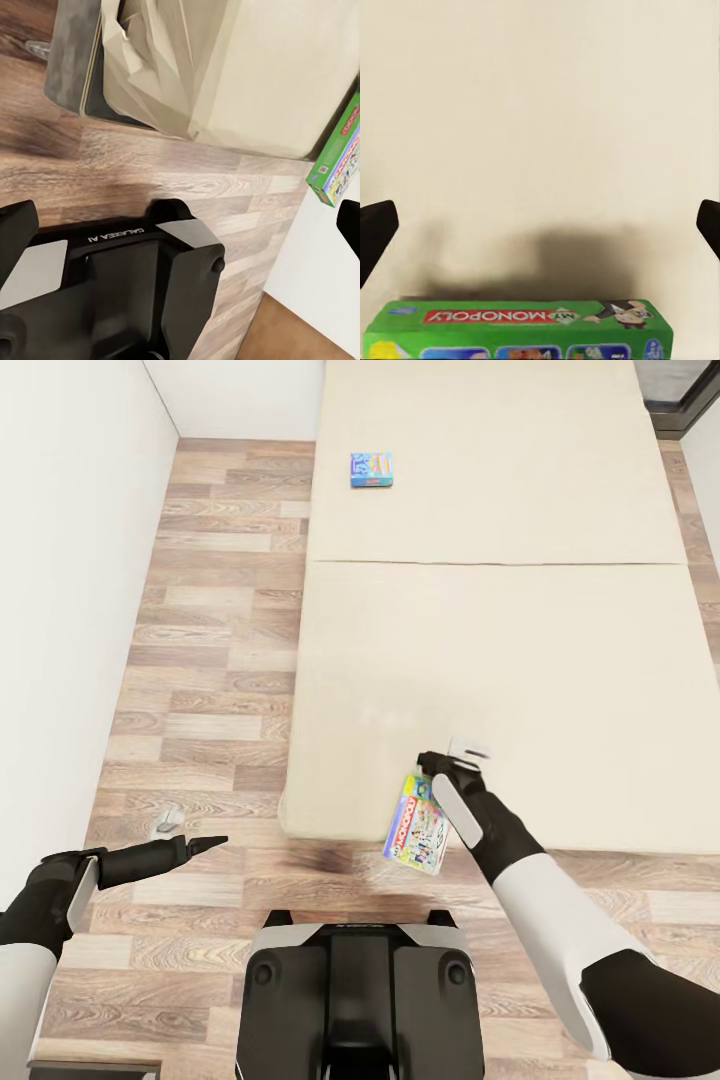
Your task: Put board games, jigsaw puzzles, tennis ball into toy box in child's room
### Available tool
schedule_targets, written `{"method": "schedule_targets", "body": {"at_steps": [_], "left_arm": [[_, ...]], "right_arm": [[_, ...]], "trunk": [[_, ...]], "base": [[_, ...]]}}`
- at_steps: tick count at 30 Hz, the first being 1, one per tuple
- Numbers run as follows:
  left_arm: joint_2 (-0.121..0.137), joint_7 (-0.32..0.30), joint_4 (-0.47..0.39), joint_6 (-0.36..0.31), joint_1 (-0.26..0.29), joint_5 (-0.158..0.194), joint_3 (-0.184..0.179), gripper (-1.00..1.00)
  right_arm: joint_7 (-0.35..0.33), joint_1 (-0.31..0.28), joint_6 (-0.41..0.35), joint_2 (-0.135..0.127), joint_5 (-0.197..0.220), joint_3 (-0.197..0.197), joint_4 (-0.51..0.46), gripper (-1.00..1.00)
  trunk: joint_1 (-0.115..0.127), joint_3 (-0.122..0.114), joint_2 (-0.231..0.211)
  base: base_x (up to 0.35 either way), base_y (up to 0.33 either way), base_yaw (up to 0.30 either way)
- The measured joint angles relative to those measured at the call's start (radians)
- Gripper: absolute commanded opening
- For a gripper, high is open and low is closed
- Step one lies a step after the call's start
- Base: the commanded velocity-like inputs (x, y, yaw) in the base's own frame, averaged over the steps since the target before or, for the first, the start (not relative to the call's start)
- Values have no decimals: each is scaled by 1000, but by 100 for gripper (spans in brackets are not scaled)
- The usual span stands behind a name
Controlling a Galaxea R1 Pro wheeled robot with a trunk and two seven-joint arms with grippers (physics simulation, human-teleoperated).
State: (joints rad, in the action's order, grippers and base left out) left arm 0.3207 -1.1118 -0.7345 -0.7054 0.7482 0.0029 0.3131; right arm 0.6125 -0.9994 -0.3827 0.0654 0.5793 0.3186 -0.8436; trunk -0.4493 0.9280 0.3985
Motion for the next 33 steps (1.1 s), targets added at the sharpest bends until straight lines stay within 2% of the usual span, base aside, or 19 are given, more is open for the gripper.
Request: {"method": "schedule_targets", "body": {"at_steps": [5,16,19,22,24,25,29,30,31,33], "left_arm": [[1,0,0,0,0,0,0,100],[2,0,0,1,0,0,0,100],[2,0,0,1,0,0,0,100],[2,-1,0,1,0,0,0,100],[2,-2,0,2,0,0,0,100],[2,-2,0,1,0,0,0,100],[3,-3,0,2,0,0,0,100],[3,-3,0,2,0,0,0,100],[4,-3,0,2,0,0,0,100],[4,-4,0,3,0,0,0,100]], "right_arm": [[4,9,-18,-3,0,1,-103,100],[2,46,-138,-11,5,-1,-293,100],[-4,60,-195,-28,9,-7,-367,100],[-13,88,-250,-63,29,-27,-469,100],[-27,121,-271,-87,59,-40,-528,100],[-52,168,-286,-113,105,-52,-587,100],[-133,280,-303,-169,222,-90,-679,100],[-160,306,-305,-183,250,-103,-692,100],[-218,352,-309,-210,300,-129,-711,100],[-288,393,-309,-235,341,-152,-723,100]], "trunk": [[0,0,0],[0,0,0],[0,0,0],[0,0,0],[0,0,0],[0,0,0],[0,0,0],[0,0,0],[0,0,0],[0,0,0]], "base": [[0,0,0],[0,0,0],[0,0,0],[0,0,0],[0,0,0],[0,0,0],[0,0,0],[0,0,0],[0,0,0],[0,0,0]]}}
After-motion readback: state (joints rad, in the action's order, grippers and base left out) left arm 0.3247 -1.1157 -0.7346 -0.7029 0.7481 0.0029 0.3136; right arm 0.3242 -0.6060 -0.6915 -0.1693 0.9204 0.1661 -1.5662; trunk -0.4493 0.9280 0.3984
